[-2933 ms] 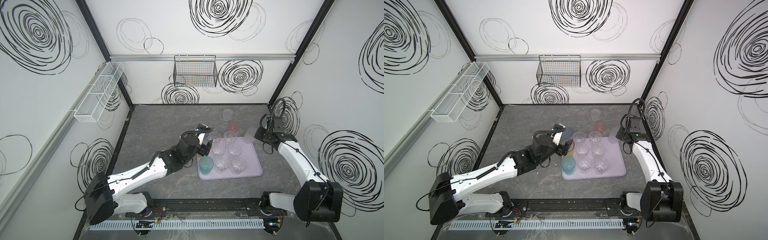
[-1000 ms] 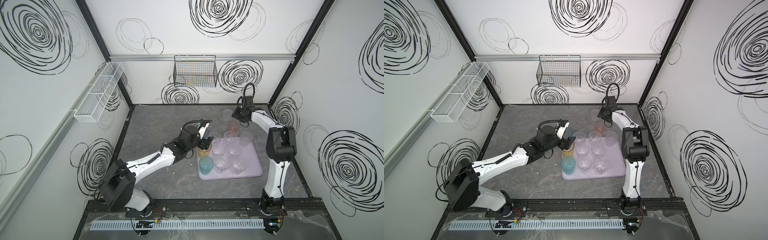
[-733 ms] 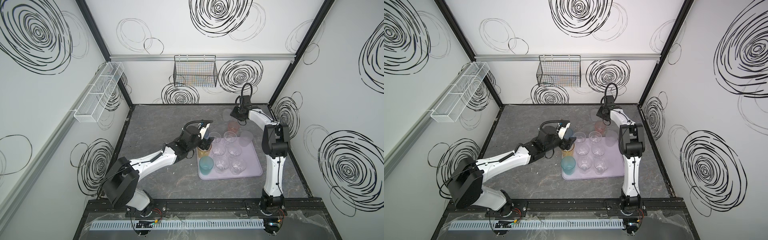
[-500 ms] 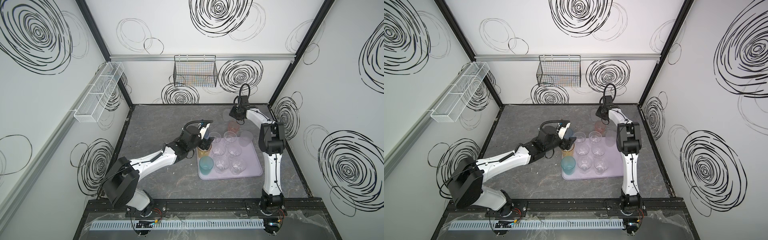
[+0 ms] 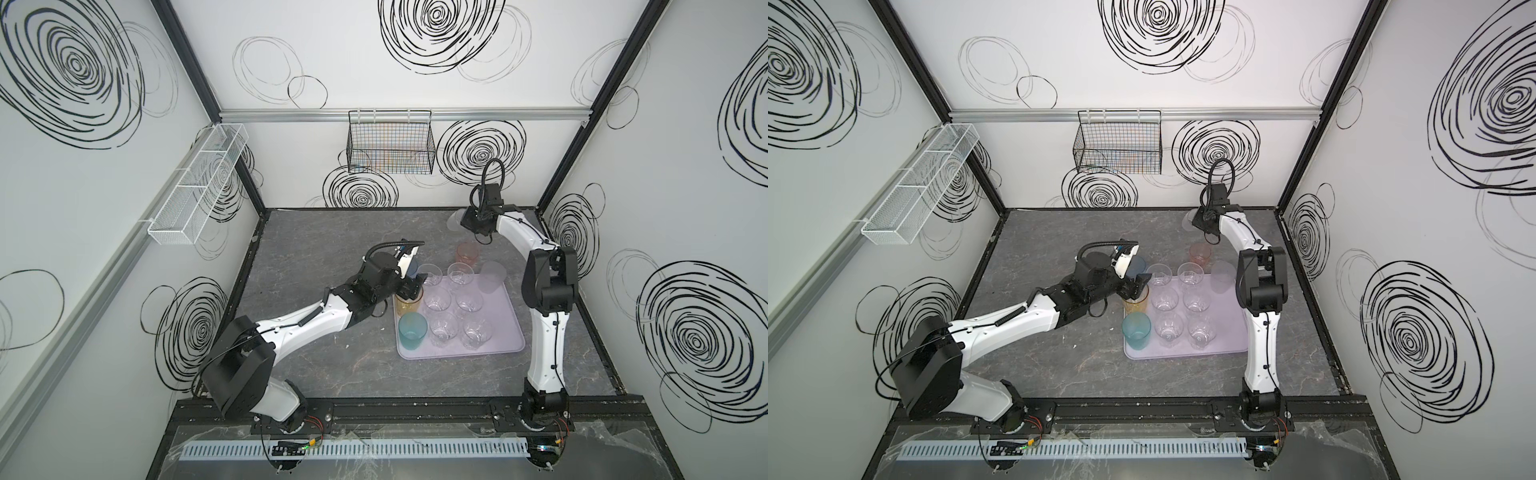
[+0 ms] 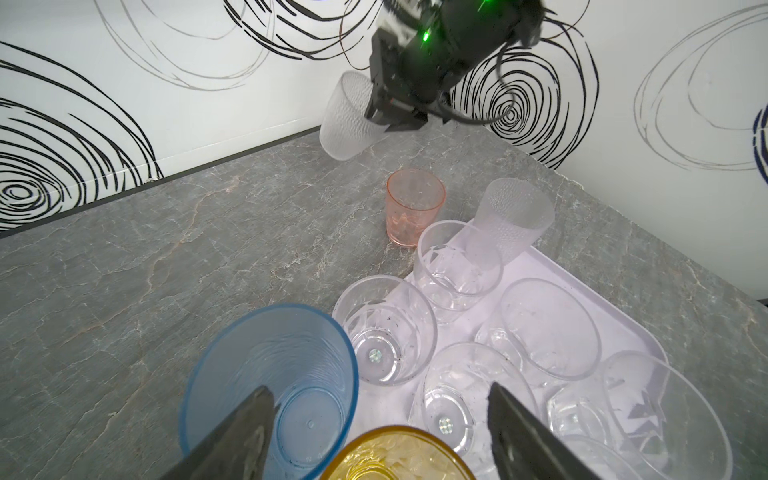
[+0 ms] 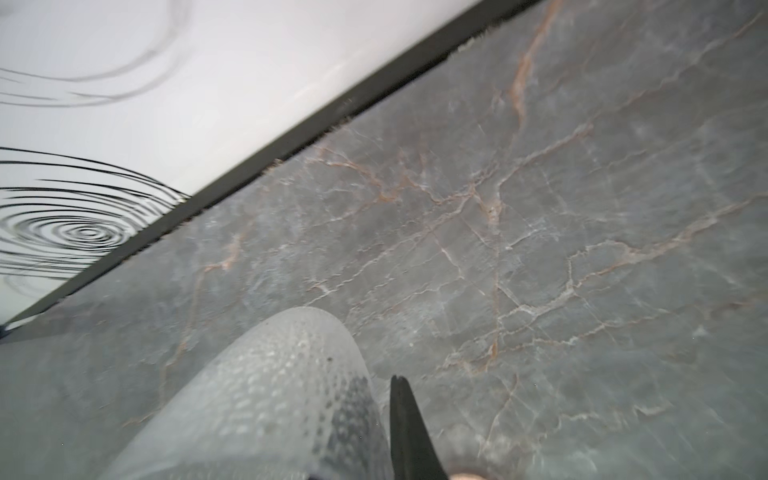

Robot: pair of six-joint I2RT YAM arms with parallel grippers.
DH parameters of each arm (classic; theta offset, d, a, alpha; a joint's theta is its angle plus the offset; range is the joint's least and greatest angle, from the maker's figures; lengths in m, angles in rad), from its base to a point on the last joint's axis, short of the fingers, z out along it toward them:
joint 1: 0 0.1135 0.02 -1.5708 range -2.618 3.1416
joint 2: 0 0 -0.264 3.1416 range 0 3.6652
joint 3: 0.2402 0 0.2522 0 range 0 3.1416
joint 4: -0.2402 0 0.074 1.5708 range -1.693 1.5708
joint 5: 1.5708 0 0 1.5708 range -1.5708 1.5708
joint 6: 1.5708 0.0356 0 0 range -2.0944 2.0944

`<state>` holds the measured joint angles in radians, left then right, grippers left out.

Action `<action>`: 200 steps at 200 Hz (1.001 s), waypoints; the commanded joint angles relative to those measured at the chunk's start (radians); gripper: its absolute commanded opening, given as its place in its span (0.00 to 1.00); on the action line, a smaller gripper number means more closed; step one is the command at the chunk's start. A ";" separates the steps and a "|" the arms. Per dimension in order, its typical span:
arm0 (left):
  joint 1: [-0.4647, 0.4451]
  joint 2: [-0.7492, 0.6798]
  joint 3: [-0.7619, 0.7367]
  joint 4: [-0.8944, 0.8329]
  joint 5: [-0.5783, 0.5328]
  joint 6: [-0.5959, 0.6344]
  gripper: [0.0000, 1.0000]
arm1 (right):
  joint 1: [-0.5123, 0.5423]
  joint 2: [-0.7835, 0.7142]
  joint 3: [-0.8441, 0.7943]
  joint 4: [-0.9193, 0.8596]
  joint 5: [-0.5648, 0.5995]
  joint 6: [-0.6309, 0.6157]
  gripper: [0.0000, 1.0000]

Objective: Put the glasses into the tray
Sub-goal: 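Grasp the second frosted dimpled glass with the right gripper and lift, then carry the frosted glass over the tray and lower it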

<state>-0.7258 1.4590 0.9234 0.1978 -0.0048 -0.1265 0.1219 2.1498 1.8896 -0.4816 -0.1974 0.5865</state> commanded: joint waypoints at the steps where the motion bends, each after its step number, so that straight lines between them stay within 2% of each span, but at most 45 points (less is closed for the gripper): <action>1: 0.005 -0.055 -0.019 0.060 -0.029 0.018 0.83 | 0.030 -0.169 -0.061 -0.019 0.030 -0.019 0.07; 52: 0.073 -0.181 -0.098 0.063 -0.063 0.032 0.84 | 0.046 -0.548 -0.422 -0.068 0.136 -0.104 0.07; 85: 0.130 -0.237 -0.124 0.023 -0.082 0.034 0.84 | -0.002 -0.813 -0.660 -0.109 0.210 -0.156 0.07; 104: 0.137 -0.252 -0.143 0.012 -0.094 0.040 0.85 | -0.048 -0.927 -0.736 -0.188 0.231 -0.167 0.07; 138: 0.136 -0.253 -0.184 0.046 -0.084 0.020 0.85 | -0.116 -1.030 -0.848 -0.273 0.238 -0.165 0.06; 175: 0.124 -0.251 -0.202 0.058 -0.094 0.027 0.85 | -0.118 -1.096 -0.951 -0.297 0.259 -0.114 0.04; 200: 0.117 -0.253 -0.205 0.053 -0.096 0.026 0.85 | -0.114 -1.089 -1.016 -0.282 0.247 -0.104 0.04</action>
<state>-0.5980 1.2160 0.7322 0.2077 -0.0910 -0.1078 0.0055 1.0706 0.9211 -0.7444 0.0322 0.4564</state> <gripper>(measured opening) 0.854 0.113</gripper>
